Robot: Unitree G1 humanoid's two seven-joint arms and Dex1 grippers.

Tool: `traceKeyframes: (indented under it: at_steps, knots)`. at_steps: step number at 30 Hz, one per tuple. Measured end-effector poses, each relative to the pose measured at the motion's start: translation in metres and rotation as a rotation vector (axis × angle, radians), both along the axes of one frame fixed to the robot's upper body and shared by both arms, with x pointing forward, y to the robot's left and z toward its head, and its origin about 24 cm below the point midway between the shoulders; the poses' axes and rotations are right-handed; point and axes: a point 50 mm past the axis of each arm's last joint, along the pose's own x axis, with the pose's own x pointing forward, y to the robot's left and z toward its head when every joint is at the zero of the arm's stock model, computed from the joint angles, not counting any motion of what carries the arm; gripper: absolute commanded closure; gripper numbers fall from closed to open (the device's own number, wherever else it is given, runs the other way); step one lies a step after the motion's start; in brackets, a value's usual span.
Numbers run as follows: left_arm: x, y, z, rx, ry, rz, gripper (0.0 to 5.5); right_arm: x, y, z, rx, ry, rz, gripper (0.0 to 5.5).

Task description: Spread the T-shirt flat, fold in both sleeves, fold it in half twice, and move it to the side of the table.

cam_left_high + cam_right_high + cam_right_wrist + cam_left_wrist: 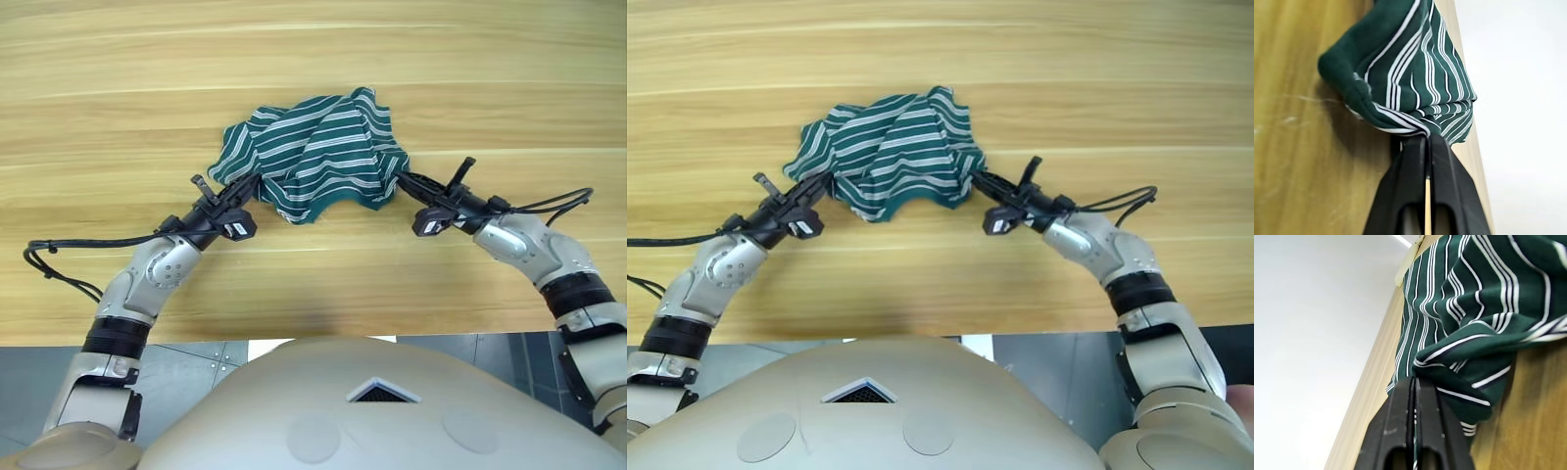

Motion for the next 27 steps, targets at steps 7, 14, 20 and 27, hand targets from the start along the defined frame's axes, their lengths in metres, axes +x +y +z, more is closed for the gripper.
traceKeyframes:
  at_steps: [7, 14, 20, 27]
  knots:
    - [-0.005, 0.010, 0.006, -0.112, -0.052, 0.090, 5.50, -0.013, -0.012, 0.002, 0.129, 0.051, -0.085, 5.50]
    - [-0.036, -0.008, 0.042, -0.611, -0.005, -0.044, 5.50, -0.041, -0.015, 0.062, 0.641, 0.083, -0.030, 5.50]
    - [-0.011, 0.001, 0.073, -0.793, -0.064, -0.098, 5.50, -0.028, -0.006, 0.111, 0.858, -0.018, 0.103, 5.50]
    - [0.133, 0.001, 0.112, -0.831, -0.229, 0.149, 5.50, 0.117, 0.025, 0.137, 0.858, -0.265, -0.291, 5.50]
